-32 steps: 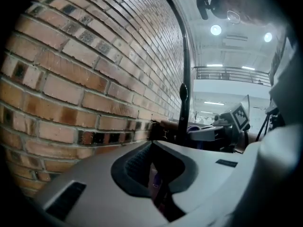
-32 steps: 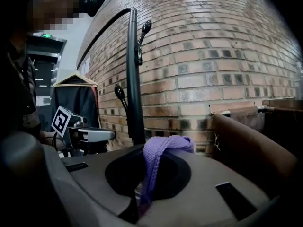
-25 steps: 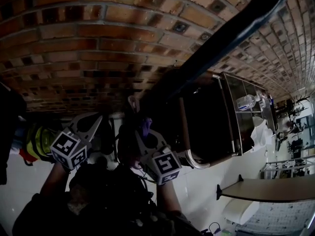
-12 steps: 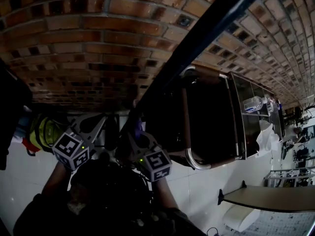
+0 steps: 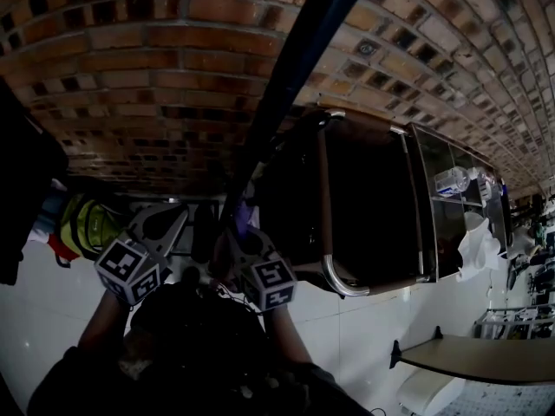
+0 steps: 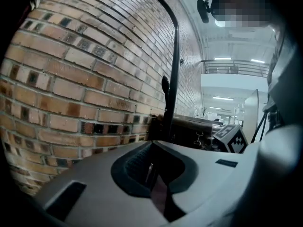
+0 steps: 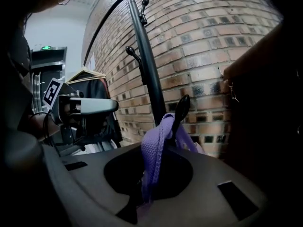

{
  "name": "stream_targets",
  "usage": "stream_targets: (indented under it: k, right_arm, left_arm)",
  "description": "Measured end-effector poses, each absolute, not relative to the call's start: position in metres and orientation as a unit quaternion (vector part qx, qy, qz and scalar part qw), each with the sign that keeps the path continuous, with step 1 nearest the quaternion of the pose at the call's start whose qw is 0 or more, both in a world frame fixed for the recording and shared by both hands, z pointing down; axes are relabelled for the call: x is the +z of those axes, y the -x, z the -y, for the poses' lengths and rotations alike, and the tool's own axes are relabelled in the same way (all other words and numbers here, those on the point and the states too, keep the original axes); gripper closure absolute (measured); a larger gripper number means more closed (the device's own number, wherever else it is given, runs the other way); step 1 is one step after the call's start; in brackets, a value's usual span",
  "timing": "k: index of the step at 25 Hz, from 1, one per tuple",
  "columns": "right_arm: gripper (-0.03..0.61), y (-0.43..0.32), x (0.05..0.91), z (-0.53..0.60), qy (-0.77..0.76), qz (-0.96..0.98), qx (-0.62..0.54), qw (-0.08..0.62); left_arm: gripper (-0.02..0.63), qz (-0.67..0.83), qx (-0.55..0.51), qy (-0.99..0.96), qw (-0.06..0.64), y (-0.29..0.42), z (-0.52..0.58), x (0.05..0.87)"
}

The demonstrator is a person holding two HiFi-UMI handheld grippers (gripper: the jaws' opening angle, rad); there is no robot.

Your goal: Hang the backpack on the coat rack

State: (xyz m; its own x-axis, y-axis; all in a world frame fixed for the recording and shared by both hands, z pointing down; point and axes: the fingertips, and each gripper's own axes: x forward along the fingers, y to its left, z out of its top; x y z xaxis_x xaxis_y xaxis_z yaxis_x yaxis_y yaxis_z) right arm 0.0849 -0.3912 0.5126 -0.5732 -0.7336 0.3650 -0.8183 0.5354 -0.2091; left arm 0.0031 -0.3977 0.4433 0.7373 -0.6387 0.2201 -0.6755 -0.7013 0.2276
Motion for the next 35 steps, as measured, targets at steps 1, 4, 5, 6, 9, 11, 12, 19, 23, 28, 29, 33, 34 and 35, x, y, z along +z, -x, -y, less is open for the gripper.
stream_targets:
  k: [1, 4, 5, 6, 9, 11, 12, 19, 23, 28, 29, 33, 34, 35]
  right_arm:
    - [0.543, -0.086, 0.515, 0.392, -0.449, 0.868, 0.18, 0.116]
    - [0.515, -0.091, 0.521, 0.394, -0.449, 0.868, 0.185, 0.103]
    - [0.502, -0.093, 0.522, 0.394, -0.449, 0.868, 0.187, 0.096]
    - [0.49, -0.095, 0.523, 0.394, -0.45, 0.868, 0.187, 0.091]
    - [0.454, -0.101, 0.524, 0.394, -0.456, 0.868, 0.178, 0.089]
    - [0.453, -0.106, 0.527, 0.394, -0.461, 0.867, 0.169, 0.091]
    - [0.45, -0.108, 0.528, 0.394, -0.463, 0.866, 0.165, 0.091]
    - [0.37, -0.122, 0.509, 0.379, -0.484, 0.862, 0.125, 0.08]
    - [0.37, -0.132, 0.494, 0.369, -0.489, 0.865, 0.085, 0.076]
    - [0.37, -0.144, 0.463, 0.349, -0.482, 0.873, 0.036, 0.058]
    - [0.37, -0.145, 0.458, 0.345, -0.476, 0.878, 0.03, 0.05]
    - [0.37, -0.151, 0.445, 0.332, -0.453, 0.891, 0.02, 0.011]
    - [0.37, -0.154, 0.444, 0.328, -0.45, 0.893, 0.021, 0.006]
    - [0.371, -0.157, 0.444, 0.325, -0.448, 0.894, 0.023, 0.003]
  left_arm:
    - [0.578, 0.358, 0.062, -0.92, 0.147, -0.004, 0.396, 0.442]
    - [0.578, 0.361, 0.063, -0.919, 0.143, -0.007, 0.392, 0.439]
    - [0.578, 0.362, 0.063, -0.919, 0.143, -0.009, 0.39, 0.438]
    - [0.578, 0.362, 0.062, -0.919, 0.143, -0.011, 0.389, 0.437]
    - [0.578, 0.361, 0.061, -0.92, 0.142, -0.018, 0.385, 0.435]
    - [0.577, 0.359, 0.062, -0.921, 0.141, -0.022, 0.383, 0.434]
    - [0.578, 0.359, 0.063, -0.921, 0.14, -0.024, 0.382, 0.435]
    - [0.577, 0.357, 0.067, -0.922, 0.134, -0.031, 0.375, 0.431]
    - [0.577, 0.356, 0.068, -0.923, 0.132, -0.037, 0.37, 0.43]
    - [0.578, 0.359, 0.066, -0.923, 0.125, -0.047, 0.359, 0.43]
    - [0.578, 0.361, 0.064, -0.922, 0.124, -0.049, 0.357, 0.429]
    - [0.578, 0.373, 0.066, -0.918, 0.119, -0.055, 0.349, 0.425]
    - [0.578, 0.376, 0.067, -0.917, 0.118, -0.058, 0.345, 0.424]
    - [0.577, 0.379, 0.067, -0.916, 0.116, -0.06, 0.341, 0.423]
